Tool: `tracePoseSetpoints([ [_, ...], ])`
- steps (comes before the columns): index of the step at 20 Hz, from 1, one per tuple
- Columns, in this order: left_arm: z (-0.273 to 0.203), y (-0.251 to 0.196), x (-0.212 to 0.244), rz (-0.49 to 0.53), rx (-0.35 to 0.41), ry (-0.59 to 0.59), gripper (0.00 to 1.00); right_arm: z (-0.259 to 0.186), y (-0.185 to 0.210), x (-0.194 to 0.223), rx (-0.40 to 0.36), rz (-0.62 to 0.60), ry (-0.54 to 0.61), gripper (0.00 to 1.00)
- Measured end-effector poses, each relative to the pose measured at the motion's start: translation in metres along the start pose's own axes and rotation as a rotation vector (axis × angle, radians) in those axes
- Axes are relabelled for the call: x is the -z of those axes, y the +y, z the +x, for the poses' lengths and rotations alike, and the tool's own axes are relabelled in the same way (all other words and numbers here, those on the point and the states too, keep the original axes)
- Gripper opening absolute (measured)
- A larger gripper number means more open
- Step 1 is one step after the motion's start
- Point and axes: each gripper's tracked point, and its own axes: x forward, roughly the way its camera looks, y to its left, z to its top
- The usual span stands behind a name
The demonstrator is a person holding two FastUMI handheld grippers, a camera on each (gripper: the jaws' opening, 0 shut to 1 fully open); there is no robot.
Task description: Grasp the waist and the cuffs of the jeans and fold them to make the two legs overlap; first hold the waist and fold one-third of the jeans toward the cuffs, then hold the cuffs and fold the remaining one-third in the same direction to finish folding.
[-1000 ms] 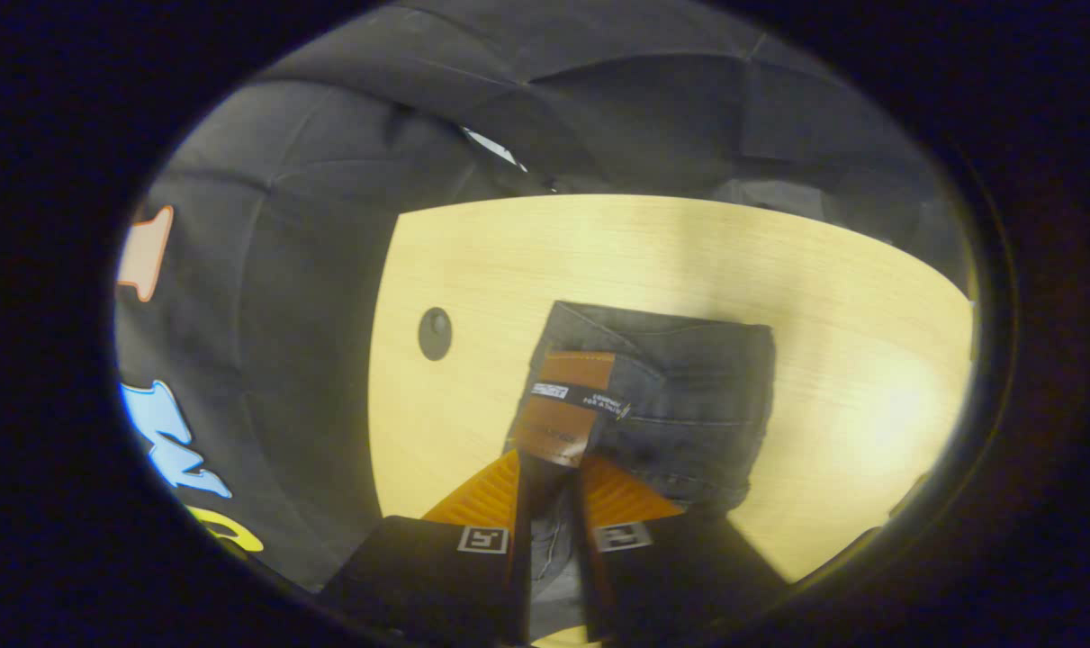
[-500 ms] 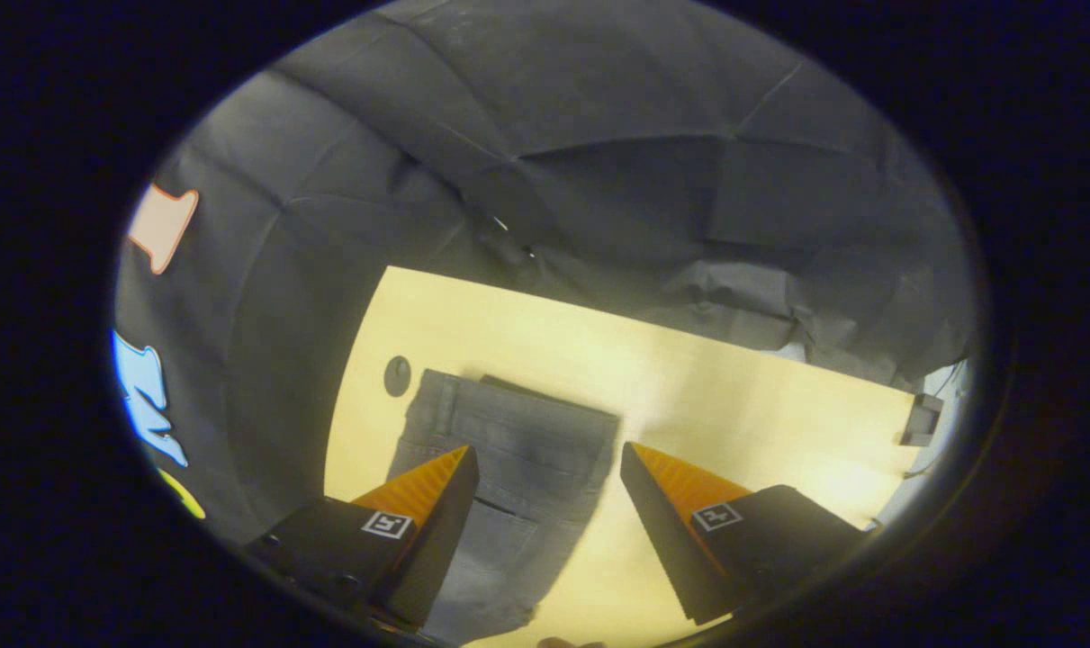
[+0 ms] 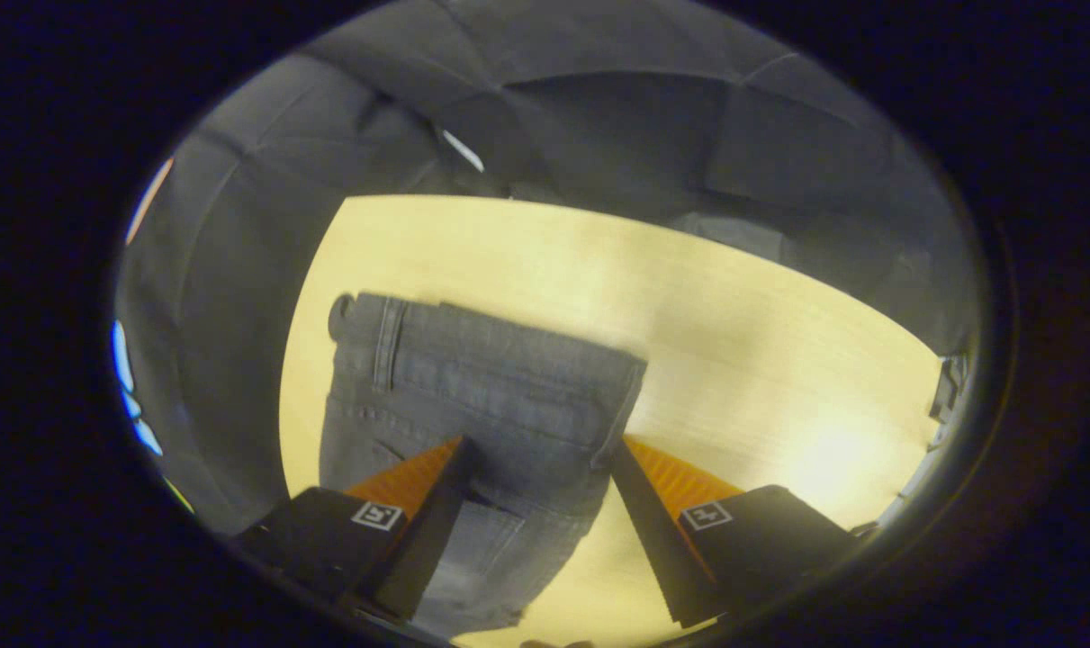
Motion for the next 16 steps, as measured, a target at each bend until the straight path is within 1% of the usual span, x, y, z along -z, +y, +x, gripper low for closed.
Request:
tracePoseSetpoints([
  [1, -0.004, 0.004, 0.003, -0.001, 0.004, 0.003, 0.99, -0.002, 0.002, -0.006, 0.005, 0.034, -0.004, 0.94],
  [2, -0.004, 0.010, 0.009, 0.002, 0.004, 0.007, 0.99, -0.003, 0.002, -0.004, 0.005, 0.042, 0.031, 0.92],
  [3, -0.004, 0.013, 0.015, 0.008, 0.004, 0.013, 0.99, -0.003, 0.003, -0.004, -0.013, 0.042, 0.041, 0.92],
  [4, -0.005, 0.014, 0.020, 0.013, 0.007, 0.019, 0.99, -0.003, 0.008, 0.000, -0.060, 0.043, 0.061, 0.84],
  [5, -0.005, 0.013, 0.026, 0.017, 0.012, 0.028, 0.99, -0.004, 0.010, -0.003, -0.088, 0.068, 0.040, 0.70],
  [6, -0.004, 0.010, 0.031, 0.020, 0.017, 0.036, 0.99, 0.000, 0.014, -0.002, -0.119, 0.086, 0.043, 0.56],
  [7, -0.006, 0.009, 0.035, 0.026, 0.025, 0.042, 0.99, 0.000, 0.014, -0.002, -0.140, 0.096, 0.037, 0.49],
  [8, -0.006, 0.006, 0.036, 0.035, 0.030, 0.047, 0.99, -0.001, 0.018, -0.003, -0.156, 0.108, 0.027, 0.39],
  [10, -0.006, 0.003, 0.038, 0.051, 0.036, 0.049, 0.99, -0.008, 0.017, -0.002, -0.159, 0.071, 0.015, 0.17],
  [11, -0.005, 0.000, 0.039, 0.056, 0.040, 0.054, 0.99, -0.007, 0.018, -0.001, -0.158, 0.053, 0.012, 0.17],
  [13, -0.005, -0.005, 0.041, 0.063, 0.059, 0.061, 0.99, -0.024, 0.028, -0.001, -0.184, 0.028, -0.029, 0.16],
  [16, 0.003, -0.012, 0.043, 0.085, 0.082, 0.072, 0.99, -0.069, 0.052, 0.006, -0.243, -0.103, -0.098, 0.16],
])
